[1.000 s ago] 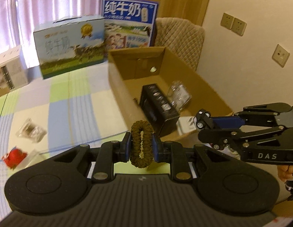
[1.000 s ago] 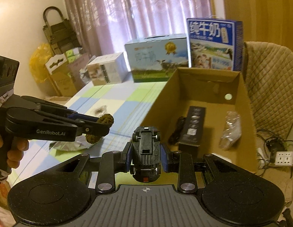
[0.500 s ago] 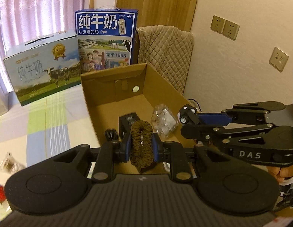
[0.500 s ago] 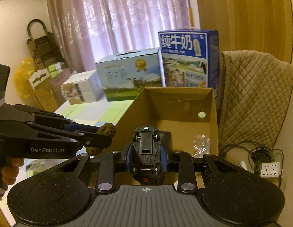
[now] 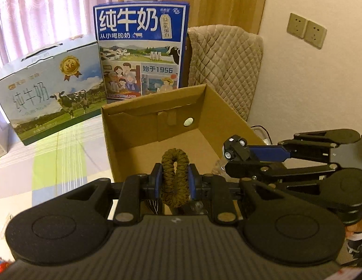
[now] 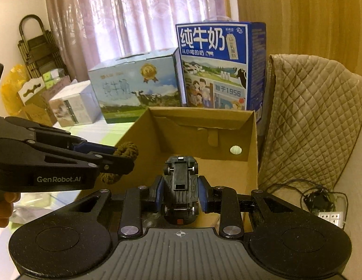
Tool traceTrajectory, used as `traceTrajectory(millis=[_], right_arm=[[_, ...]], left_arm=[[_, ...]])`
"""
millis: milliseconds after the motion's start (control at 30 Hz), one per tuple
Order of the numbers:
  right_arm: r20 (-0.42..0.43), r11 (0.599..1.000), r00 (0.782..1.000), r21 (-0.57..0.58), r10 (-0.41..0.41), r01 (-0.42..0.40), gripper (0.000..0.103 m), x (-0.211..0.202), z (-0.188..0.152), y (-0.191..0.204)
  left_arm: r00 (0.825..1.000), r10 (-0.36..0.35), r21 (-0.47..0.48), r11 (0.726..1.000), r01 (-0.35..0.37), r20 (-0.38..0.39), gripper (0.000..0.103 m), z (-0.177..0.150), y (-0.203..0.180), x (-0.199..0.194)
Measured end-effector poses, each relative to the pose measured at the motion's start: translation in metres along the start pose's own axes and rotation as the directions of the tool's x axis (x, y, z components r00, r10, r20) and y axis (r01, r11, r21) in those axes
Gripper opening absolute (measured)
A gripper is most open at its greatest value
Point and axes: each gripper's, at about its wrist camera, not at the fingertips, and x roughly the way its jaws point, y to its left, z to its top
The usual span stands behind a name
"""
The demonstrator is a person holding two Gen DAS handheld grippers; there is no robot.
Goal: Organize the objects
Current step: 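Carry the brown ring in the left tool while the right tool carries the toy car to the box, then lower and release the brown ring from the left tool while the right tool releases the toy car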
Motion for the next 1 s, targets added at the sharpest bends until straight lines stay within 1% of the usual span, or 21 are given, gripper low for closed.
traceTrajectory(millis=[167,333,500,800,1000], right_arm=[[-0.033,1.000,0.999,-0.011,-0.020,0.019,0.027,0.028,0.012,-0.010],[-0.064,0.999,0.997,-0.031,-0.035,0.033,0.027,0.050,0.022,-0.017],[-0.087,0.998,0.995,-0.052,-0.052,0.048,0.027,0.066,0.027,-0.024],[-0.113,0.996,0.991,-0.058,-0.067,0.061,0.027,0.079,0.027,-0.033],[-0.121,0.996,0.990,-0.055,-0.071,0.064,0.027,0.083,0.026,-0.036]], left_arm=[[0.999,0.022,0.013,1.000,-0.022,-0.023,0.019,0.014,0.007,0.028],[0.999,0.019,0.015,1.000,-0.019,-0.046,0.019,0.027,0.013,0.051],[0.997,0.026,0.029,0.999,-0.024,-0.074,0.019,0.033,0.015,0.070],[0.993,0.027,0.027,0.999,-0.024,-0.118,0.020,0.034,0.018,0.095],[0.990,0.025,0.030,0.999,-0.021,-0.139,0.026,0.032,0.019,0.104]])
